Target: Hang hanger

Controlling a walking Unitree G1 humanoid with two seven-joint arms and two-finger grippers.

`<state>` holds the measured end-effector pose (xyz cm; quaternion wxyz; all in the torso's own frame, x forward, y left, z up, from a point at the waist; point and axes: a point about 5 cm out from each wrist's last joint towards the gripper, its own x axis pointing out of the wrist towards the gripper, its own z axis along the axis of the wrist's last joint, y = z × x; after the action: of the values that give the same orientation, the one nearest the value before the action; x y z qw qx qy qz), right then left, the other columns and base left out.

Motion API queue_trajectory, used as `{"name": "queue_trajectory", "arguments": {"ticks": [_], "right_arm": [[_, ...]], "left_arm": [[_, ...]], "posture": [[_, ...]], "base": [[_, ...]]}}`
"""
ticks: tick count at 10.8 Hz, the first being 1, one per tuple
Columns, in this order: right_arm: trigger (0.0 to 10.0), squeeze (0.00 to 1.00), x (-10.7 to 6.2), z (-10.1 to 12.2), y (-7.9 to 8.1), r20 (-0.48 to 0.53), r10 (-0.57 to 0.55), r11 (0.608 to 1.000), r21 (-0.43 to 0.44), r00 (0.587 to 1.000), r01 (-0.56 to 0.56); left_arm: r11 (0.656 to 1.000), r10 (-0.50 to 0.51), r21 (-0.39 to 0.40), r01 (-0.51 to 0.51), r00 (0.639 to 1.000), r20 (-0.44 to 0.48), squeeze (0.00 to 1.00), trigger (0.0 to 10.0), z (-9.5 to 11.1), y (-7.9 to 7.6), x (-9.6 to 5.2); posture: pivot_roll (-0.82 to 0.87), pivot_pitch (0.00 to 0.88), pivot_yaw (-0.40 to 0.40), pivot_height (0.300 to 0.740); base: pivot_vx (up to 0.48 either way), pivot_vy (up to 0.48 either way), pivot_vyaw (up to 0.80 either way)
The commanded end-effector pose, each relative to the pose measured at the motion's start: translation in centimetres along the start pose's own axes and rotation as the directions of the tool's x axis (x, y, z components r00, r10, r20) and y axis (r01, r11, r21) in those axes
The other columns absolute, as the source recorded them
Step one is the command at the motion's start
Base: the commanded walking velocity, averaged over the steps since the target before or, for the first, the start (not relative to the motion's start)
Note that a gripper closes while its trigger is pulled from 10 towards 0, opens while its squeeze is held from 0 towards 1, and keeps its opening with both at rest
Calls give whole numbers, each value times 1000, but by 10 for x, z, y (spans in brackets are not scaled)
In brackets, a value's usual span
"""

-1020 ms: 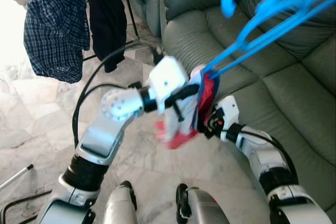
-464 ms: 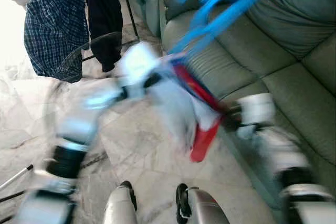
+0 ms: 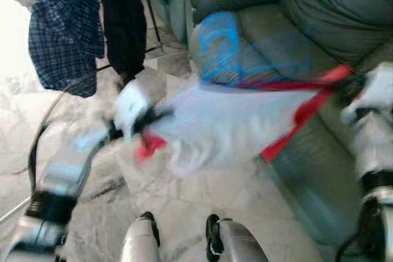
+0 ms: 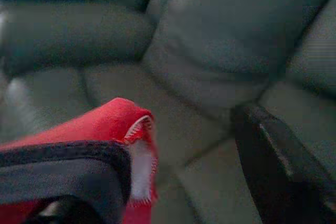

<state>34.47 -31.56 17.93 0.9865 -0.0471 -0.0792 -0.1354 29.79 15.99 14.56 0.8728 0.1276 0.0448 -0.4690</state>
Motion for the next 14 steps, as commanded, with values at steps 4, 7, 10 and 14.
{"name": "queue_trajectory", "arguments": {"ticks": [4,7,10,14], "right_arm": [[0,0,3,10,-20,33,-137,990,22,990,137],[0,0,3,8,-13,34,-94,995,25,995,93],[0,0,12,20,24,81,43,997,55,996,-48],[0,0,8,35,120,207,350,912,148,914,-383]], "left_arm": [[943,-181,-290,164,983,-31,0,0,-37,-21,-38],[991,-59,-132,18,949,-309,0,0,-73,-11,-35],[965,242,-28,-262,923,-300,0,0,-76,7,-10],[806,570,-88,-586,807,-158,0,0,-64,2,39]], "posture": [[-15,213,-40,740],[-25,214,-40,740],[-34,213,-44,740],[-26,204,-55,740]], "base": [[0,0,0],[0,0,0],[0,0,0],[0,0,0]]}}
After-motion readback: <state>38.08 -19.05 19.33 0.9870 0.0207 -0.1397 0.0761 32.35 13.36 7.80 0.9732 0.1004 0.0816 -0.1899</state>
